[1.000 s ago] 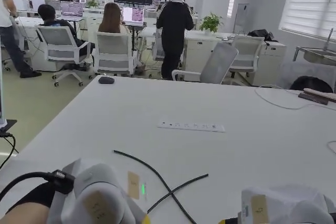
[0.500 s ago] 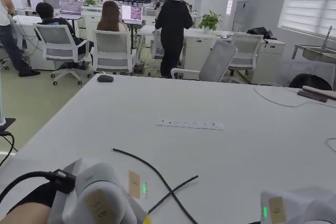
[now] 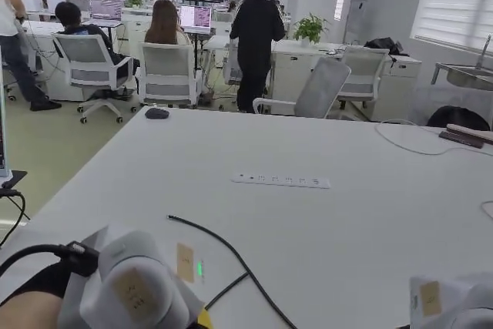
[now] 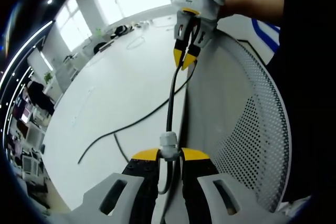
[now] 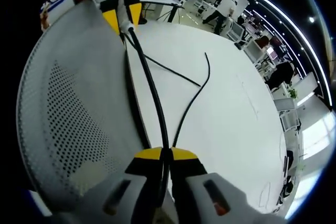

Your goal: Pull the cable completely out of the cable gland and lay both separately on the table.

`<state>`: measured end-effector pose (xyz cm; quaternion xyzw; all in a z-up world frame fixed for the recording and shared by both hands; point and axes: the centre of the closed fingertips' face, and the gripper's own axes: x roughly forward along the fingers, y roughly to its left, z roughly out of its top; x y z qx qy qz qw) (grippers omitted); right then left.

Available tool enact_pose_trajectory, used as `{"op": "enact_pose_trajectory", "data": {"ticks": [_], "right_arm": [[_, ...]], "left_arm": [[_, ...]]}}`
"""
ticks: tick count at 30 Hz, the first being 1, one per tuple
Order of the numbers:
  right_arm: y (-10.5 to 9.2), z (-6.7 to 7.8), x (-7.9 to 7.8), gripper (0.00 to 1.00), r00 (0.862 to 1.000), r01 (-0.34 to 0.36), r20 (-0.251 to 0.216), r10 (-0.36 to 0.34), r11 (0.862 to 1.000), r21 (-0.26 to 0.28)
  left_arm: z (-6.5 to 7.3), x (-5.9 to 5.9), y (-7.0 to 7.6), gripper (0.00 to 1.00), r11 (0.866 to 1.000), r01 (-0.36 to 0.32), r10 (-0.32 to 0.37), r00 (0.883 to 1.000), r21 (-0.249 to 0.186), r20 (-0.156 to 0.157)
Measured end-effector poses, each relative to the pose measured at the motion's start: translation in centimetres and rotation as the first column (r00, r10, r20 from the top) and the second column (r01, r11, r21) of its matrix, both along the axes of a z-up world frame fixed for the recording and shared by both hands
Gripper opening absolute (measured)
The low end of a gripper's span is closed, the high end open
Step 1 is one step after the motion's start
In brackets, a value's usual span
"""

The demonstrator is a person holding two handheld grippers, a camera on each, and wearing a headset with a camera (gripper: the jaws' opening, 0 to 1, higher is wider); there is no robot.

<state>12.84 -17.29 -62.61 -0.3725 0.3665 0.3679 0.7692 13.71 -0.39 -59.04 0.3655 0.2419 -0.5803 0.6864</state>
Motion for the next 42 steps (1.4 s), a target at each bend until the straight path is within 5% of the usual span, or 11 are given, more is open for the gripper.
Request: {"op": "enact_pose_trajectory", "data": {"ticks": [4,7,11,13,18,22,26,31,42], "right_arm": [[0.7,-0.3,-0.8,0.04,0.999,-0.02,-0.048,0.021,1.0,0.014],[2.1,-0.3,-1.4,0.19,0.996,-0.054,-0.069,0.055,0.998,0.018],[4.8,1.0,-1.1,0.2,0.995,-0.097,-0.026,0.099,0.993,0.069],[7.4,2.5,-1.0,0.24,0.991,-0.133,0.0,0.134,0.98,0.15],[11.9,5.2,-0.7,0.21,0.97,-0.237,0.104,0.219,0.949,0.21],[14.3,5.7,-1.0,0.14,0.957,-0.284,0.121,0.262,0.927,0.245],[14.3,5.1,-0.9,0.05,0.95,-0.305,0.125,0.285,0.932,0.194],[14.0,5.1,-1.3,0.03,0.948,-0.315,0.116,0.297,0.928,0.201],[10.9,4.5,-1.5,0.03,0.964,-0.261,0.09,0.248,0.95,0.174]], "left_arm": [[-0.1,0.3,0.2,0.16,1.0,-0.009,0.009,1.0,0.018,0.013],[0.2,0.3,-0.1,0.16,1.0,-0.007,0.007,1.0,0.002,0.014],[0.4,0.1,-0.4,0.16,1.0,0.007,-0.008,1.0,0.006,0.025],[0.3,-0.2,-0.7,0.16,1.0,0.019,-0.019,0.999,0.009,0.031],[0.4,-0.8,-1.3,0.16,0.999,0.042,-0.043,0.999,0.013,0.032],[0.5,-1.2,-1.7,0.16,0.998,0.063,-0.063,0.997,0.009,0.032],[0.5,-1.3,-1.7,0.16,0.997,0.07,-0.07,0.997,0.012,0.033],[0.5,-1.6,-1.9,0.16,0.997,0.078,-0.078,0.997,-0.009,0.022],[0.0,-1.4,-1.3,0.16,0.997,0.072,-0.072,0.997,0.014,0.021]]}}
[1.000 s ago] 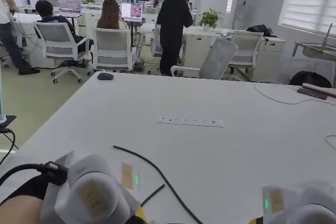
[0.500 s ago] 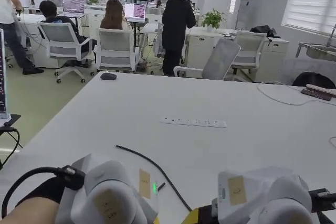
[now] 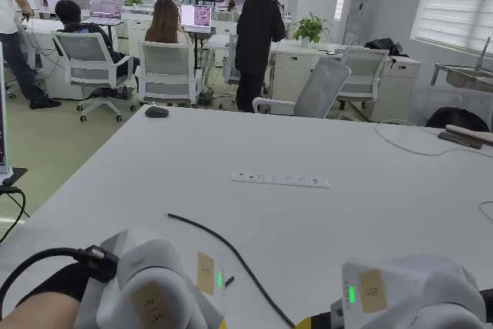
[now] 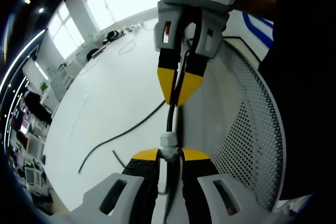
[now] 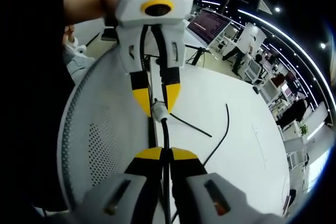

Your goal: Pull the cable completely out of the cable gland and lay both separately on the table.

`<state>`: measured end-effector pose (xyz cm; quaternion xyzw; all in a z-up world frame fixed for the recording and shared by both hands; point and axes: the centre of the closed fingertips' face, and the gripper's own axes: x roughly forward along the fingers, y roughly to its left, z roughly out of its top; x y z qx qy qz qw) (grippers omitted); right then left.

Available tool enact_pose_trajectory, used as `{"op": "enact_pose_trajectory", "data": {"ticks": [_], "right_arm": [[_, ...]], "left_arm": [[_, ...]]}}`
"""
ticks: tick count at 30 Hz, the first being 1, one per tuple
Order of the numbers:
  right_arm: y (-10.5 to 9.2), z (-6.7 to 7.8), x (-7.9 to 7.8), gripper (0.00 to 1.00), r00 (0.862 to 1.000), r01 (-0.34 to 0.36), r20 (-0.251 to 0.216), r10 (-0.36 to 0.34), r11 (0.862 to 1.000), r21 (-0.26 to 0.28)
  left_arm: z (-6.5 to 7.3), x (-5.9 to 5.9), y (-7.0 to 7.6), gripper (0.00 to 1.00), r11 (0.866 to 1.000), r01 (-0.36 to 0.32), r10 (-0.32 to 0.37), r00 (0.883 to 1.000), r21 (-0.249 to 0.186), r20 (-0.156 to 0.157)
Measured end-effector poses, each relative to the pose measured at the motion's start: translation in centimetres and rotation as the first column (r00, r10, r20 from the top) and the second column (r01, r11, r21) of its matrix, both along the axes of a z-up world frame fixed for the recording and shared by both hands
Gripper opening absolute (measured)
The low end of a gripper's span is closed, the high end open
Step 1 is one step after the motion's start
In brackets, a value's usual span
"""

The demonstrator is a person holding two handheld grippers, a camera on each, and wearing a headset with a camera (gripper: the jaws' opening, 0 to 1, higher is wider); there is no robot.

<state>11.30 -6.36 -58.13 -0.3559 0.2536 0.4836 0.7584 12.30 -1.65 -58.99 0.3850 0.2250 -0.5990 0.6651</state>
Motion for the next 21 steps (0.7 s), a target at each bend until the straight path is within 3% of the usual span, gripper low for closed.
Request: {"op": "enact_pose_trajectory", "data": {"ticks": [13,16,18,19,21], "right_arm": [[-3.4,-1.6,-0.1,0.03,0.997,0.068,-0.033,-0.071,0.994,-0.081],[-3.5,-2.0,-0.8,0.03,0.996,0.053,-0.07,-0.059,0.994,-0.092],[-3.0,-1.8,-1.7,0.09,0.986,0.045,-0.157,-0.048,0.999,-0.019],[-2.8,-1.1,-1.7,0.17,0.977,0.086,-0.203,-0.073,0.995,0.056],[-4.1,-0.1,-0.7,0.23,0.977,0.127,-0.183,-0.111,0.989,0.077]], "left_arm": [[0.3,0.9,1.8,0.16,0.999,-0.04,0.04,0.999,0.009,0.009],[0.3,0.8,1.8,0.16,0.999,-0.042,0.041,0.999,0.009,0.008],[0.2,0.9,1.9,0.16,0.999,-0.041,0.041,0.999,0.017,0.015],[0.2,0.9,1.9,0.16,0.999,-0.044,0.044,0.999,0.015,0.02],[0.5,1.1,2.1,0.16,0.998,-0.06,0.06,0.998,0.003,0.019]]}}
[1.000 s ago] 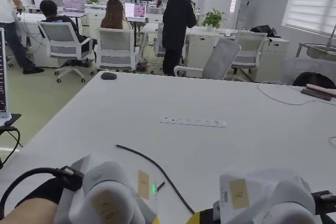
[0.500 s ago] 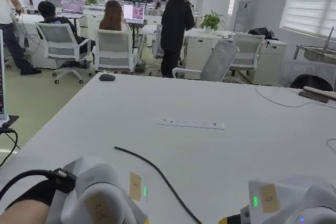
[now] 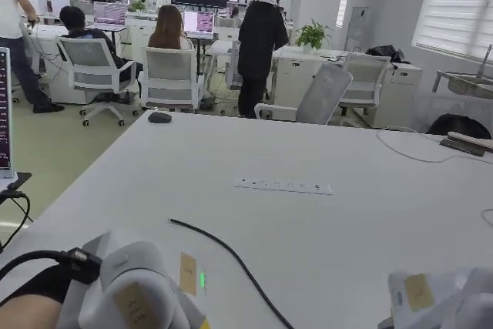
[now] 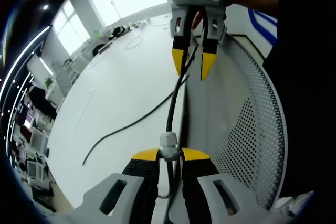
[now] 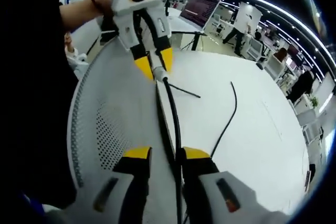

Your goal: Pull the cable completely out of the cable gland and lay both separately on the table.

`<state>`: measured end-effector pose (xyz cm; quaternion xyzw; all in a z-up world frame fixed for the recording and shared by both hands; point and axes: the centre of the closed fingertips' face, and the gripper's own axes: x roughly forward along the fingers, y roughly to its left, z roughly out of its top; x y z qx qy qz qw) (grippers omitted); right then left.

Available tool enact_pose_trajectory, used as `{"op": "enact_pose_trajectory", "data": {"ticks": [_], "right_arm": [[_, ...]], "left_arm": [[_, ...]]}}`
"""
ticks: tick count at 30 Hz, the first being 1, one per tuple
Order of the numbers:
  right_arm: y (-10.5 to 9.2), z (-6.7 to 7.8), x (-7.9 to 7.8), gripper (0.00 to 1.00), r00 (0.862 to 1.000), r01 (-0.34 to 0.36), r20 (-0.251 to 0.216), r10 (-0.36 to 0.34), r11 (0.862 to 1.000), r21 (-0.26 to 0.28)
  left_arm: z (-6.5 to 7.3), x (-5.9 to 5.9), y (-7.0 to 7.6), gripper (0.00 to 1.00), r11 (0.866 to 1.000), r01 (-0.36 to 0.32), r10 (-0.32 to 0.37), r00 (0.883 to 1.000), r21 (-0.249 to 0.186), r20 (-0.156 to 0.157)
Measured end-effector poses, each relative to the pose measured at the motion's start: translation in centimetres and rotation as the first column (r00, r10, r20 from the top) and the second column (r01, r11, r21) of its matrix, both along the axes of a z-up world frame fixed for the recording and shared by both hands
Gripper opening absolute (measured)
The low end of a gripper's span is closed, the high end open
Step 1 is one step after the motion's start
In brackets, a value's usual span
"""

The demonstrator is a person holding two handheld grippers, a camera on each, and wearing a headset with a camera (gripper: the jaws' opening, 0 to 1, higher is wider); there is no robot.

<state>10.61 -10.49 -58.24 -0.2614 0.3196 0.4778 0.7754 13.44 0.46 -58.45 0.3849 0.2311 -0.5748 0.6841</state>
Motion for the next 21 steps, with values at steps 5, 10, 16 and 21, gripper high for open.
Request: {"op": "enact_pose_trajectory", "data": {"ticks": [5,10,16,21], "right_arm": [[-3.7,3.9,3.3,0.24,0.98,0.183,0.047,-0.192,0.971,0.155],[-6.9,7.9,6.1,0.2,0.927,0.331,0.034,-0.373,0.86,0.387],[-13.5,3.4,8.5,0.16,0.859,0.5,0.011,-0.512,0.843,0.2],[-17.0,-6.7,6.9,0.16,0.892,0.434,-0.067,-0.447,0.888,-0.15]], "left_arm": [[0.5,0.5,0.4,0.16,1.0,-0.017,0.018,1.0,-0.012,0.017],[0.4,0.7,0.8,0.16,1.0,-0.026,0.027,0.999,-0.011,0.026],[0.3,0.8,0.9,0.16,0.999,-0.034,0.035,0.999,-0.02,0.032],[0.3,0.9,1.3,0.16,0.999,-0.045,0.045,0.998,-0.023,0.034]]}}
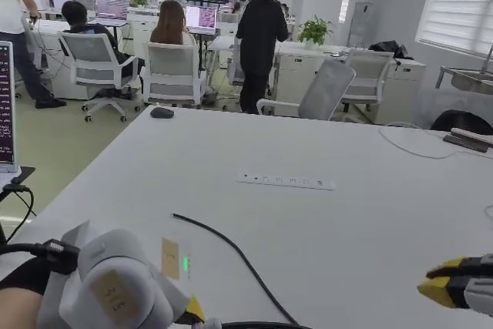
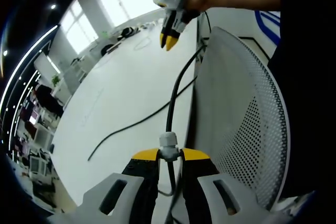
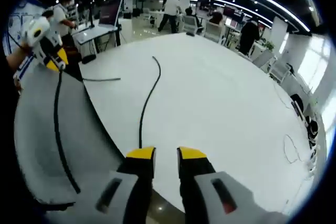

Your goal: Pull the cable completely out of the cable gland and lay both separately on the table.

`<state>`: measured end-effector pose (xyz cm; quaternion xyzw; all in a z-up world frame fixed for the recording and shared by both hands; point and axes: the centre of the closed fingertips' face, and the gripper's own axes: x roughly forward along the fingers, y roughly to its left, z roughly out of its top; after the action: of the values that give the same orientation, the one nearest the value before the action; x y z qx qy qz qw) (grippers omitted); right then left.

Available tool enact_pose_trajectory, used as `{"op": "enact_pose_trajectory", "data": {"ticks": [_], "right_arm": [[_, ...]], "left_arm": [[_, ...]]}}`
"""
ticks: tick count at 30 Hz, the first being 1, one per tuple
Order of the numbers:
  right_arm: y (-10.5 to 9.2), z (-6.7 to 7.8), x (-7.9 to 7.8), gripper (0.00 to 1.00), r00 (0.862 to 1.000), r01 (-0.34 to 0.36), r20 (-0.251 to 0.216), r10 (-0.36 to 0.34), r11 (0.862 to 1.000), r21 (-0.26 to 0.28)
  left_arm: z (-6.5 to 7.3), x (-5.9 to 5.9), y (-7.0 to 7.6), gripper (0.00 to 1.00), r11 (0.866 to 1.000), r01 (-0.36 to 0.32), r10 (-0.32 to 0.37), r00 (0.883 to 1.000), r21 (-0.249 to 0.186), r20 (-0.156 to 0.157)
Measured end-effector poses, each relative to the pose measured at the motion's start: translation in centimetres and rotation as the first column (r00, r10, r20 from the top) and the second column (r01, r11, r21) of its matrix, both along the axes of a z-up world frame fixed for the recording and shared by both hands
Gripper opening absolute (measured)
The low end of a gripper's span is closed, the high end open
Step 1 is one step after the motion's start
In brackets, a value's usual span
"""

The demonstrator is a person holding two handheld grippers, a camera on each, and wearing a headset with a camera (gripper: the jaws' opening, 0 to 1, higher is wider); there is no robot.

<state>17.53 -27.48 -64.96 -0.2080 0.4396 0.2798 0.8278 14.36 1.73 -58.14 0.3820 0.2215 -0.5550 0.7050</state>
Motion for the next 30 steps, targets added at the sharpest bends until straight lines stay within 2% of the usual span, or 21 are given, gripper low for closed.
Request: {"op": "enact_pose_trajectory", "data": {"ticks": [1,3,4,6,9,11,13,15,17,18,19,20,23,24,26,27,28,29,30], "right_arm": [[-0.1,-2.4,-0.7,0.16,0.998,-0.012,-0.065,0.013,1.0,0.009],[0.4,-5.3,-1.9,0.16,0.989,-0.023,-0.143,0.03,0.998,0.05],[0.6,-6.2,-2.4,0.17,0.984,-0.022,-0.175,0.032,0.998,0.058],[1.1,-8.0,-3.0,0.16,0.978,-0.046,-0.201,0.059,0.997,0.068],[2.1,-9.5,-3.6,0.18,0.969,-0.083,-0.226,0.1,0.993,0.083],[2.6,-10.0,-3.7,0.2,0.965,-0.088,-0.241,0.108,0.992,0.091],[3.0,-10.3,-3.6,0.16,0.962,-0.113,-0.238,0.13,0.99,0.086],[2.5,-11.0,-3.6,0.15,0.958,-0.132,-0.251,0.137,0.991,0.039],[2.1,-12.0,-4.0,0.11,0.944,-0.19,-0.278,0.178,0.982,-0.015],[1.8,-11.7,-3.3,0.05,0.957,-0.184,-0.232,0.175,0.983,-0.021],[1.9,-11.7,-3.3,0.04,0.947,-0.201,-0.255,0.194,0.98,-0.003],[1.8,-11.9,-3.3,0.04,0.948,-0.143,-0.287,0.139,0.99,0.007],[1.2,-11.8,-1.3,0.03,0.963,-0.149,-0.229,0.141,0.989,-0.014],[0.6,-11.8,-0.3,0.03,0.969,-0.128,-0.218,0.118,0.991,-0.033],[-1.1,-11.4,1.8,0.03,0.984,-0.082,-0.168,0.063,0.991,-0.107],[-1.6,-11.3,2.7,0.03,0.987,-0.055,-0.155,0.037,0.993,-0.109],[-2.2,-11.1,3.8,0.03,0.991,-0.002,-0.131,-0.011,0.995,-0.1],[-3.1,-10.3,5.9,0.03,0.992,0.102,-0.064,-0.106,0.992,-0.071],[-3.8,-9.6,7.4,0.03,0.986,0.167,-0.009,-0.167,0.985,-0.045]], "left_arm": [[0.0,0.0,0.1,0.16,1.0,-0.003,0.003,1.0,0.002,0.0],[0.0,0.1,0.2,0.16,1.0,-0.01,0.01,1.0,0.002,0.001],[-0.1,0.1,0.2,0.16,1.0,-0.012,0.012,1.0,0.002,-0.001],[-0.2,0.1,0.4,0.16,1.0,-0.017,0.017,1.0,0.003,-0.005],[-0.4,0.1,0.5,0.16,1.0,-0.024,0.024,1.0,0.006,-0.009],[-0.5,0.2,0.7,0.16,0.999,-0.032,0.033,0.999,0.008,-0.013],[-0.7,0.2,0.9,0.16,0.999,-0.04,0.04,0.999,0.01,-0.021],[-0.7,0.2,0.9,0.16,0.999,-0.043,0.043,0.999,0.005,-0.027],[-0.8,0.3,0.9,0.16,0.999,-0.047,0.047,0.998,0.006,-0.032],[-0.8,0.4,1.0,0.16,0.999,-0.051,0.052,0.998,0.011,-0.03],[-0.8,0.5,1.0,0.16,0.998,-0.056,0.056,0.998,0.011,-0.031],[-0.8,0.5,1.0,0.16,0.998,-0.059,0.059,0.998,0.011,-0.032],[-0.7,0.7,1.2,0.16,0.998,-0.069,0.07,0.997,0.012,-0.032],[-0.8,0.8,1.2,0.16,0.997,-0.072,0.073,0.997,0.014,-0.033],[-0.8,0.8,1.3,0.16,0.997,-0.079,0.08,0.996,0.018,-0.033],[-0.8,0.9,1.3,0.16,0.996,-0.082,0.083,0.996,0.019,-0.034],[-0.9,0.8,1.3,0.16,0.996,-0.086,0.087,0.996,0.022,-0.038],[-1.0,0.8,1.4,0.16,0.996,-0.087,0.088,0.995,0.025,-0.04],[-1.0,0.7,1.4,0.16,0.996,-0.086,0.087,0.995,0.026,-0.043]]}}
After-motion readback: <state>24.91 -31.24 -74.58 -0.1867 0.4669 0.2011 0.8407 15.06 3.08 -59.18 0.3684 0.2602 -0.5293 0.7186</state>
